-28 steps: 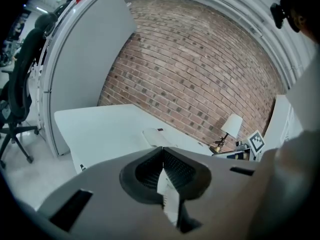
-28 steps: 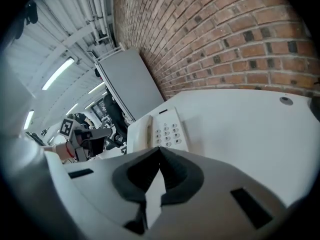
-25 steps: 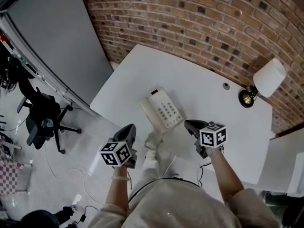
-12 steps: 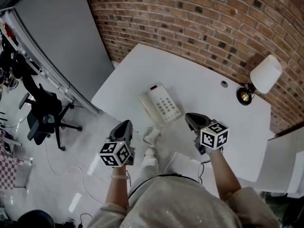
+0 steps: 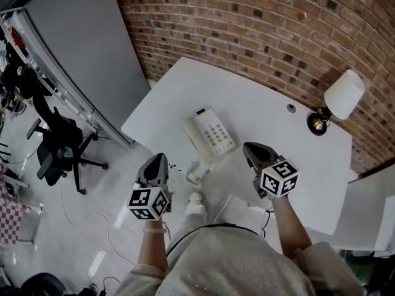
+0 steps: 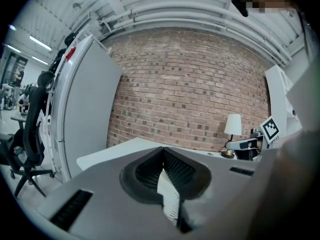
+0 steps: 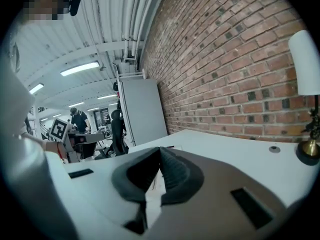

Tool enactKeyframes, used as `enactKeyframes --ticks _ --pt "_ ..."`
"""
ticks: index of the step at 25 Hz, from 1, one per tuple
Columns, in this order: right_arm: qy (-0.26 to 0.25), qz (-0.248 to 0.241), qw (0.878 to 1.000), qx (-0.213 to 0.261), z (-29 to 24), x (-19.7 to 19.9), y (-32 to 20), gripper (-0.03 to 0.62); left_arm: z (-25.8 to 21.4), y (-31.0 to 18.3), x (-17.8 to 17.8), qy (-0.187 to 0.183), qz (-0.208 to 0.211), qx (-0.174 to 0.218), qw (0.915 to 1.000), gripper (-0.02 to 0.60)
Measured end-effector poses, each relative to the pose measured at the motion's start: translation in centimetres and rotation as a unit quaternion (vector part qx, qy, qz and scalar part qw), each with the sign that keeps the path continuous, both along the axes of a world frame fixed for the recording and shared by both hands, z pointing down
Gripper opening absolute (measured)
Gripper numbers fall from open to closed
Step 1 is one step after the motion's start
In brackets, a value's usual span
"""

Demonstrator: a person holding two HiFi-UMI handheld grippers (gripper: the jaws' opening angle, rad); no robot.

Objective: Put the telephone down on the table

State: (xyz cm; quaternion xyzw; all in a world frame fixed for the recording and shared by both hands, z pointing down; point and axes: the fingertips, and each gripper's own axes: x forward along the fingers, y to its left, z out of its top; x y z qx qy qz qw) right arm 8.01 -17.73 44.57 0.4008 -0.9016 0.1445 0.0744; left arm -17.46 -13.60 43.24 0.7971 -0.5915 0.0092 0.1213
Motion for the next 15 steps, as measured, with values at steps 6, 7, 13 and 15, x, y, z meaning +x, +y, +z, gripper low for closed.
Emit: enactKeyframes --ticks 6,7,13,15 --pt "-0.002 0.007 0.999 0.036 -1.6 0.0 0.3 0.005 -2.1 0.4 -0.5 -0.034 -0.014 0.036 0.9987 0.006" --pt "-0.001 0.007 0.999 0.042 -1.9 -0.1 0.3 0.005 -2.4 0.4 -0.5 -0.039 -0.017 0.042 0.9982 0.006" --pt "-0.006 0.012 0.998 0.063 -2.8 0.3 0.1 0.005 -3.7 0.4 -0.4 -0.043 -0.028 0.063 0.9967 0.006" --pt "-0.007 0.013 0.998 0.064 -3.0 0.4 0.0 0.005 -4.0 0.4 -0.5 -0.035 -0.031 0.064 0.9969 0.006"
